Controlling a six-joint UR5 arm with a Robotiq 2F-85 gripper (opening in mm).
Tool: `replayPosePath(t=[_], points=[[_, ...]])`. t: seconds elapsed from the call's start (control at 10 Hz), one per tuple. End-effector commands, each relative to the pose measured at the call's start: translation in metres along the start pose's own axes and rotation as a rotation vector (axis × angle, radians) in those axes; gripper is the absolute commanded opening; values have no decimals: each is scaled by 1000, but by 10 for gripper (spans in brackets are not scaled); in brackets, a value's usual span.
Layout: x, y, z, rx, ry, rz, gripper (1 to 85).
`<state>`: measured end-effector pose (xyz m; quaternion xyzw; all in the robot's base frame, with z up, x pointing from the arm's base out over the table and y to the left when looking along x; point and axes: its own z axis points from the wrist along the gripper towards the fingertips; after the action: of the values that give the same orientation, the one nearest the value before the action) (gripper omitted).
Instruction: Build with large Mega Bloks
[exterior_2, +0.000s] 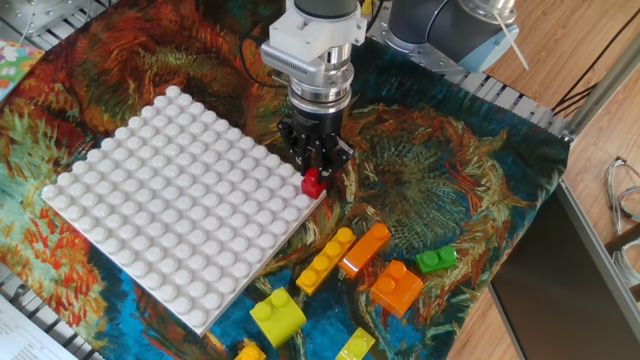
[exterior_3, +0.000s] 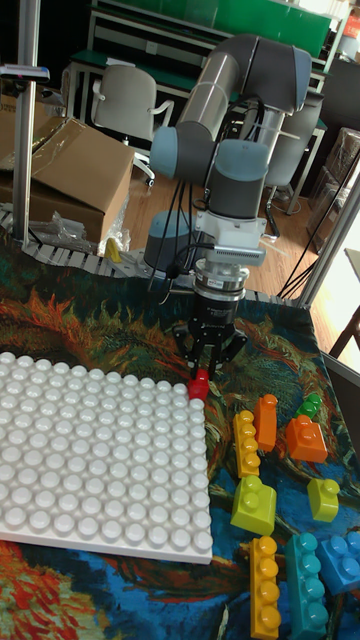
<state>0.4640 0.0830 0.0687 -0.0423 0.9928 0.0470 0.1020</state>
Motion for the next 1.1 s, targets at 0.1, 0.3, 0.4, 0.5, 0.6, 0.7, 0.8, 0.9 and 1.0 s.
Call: replayPosePath(t=[0.1,0.3,0.4,0.5,0.6,0.7,0.8,0.9,1.0], points=[[-5,1,3,-10,-15,3,13],[-5,1,4,-12,-18,4,13],[-5,1,4,-12,-18,2,13],[-5,1,4,-12,-18,1,13],[-4,-1,3,-8,-21,-3,13],[-3,-1,2,-10,-22,-10,13],[-4,0,1,-15,-24,-9,13],[-3,0,1,-17,-23,-9,13],[-4,0,1,-17,-26,-9,13]])
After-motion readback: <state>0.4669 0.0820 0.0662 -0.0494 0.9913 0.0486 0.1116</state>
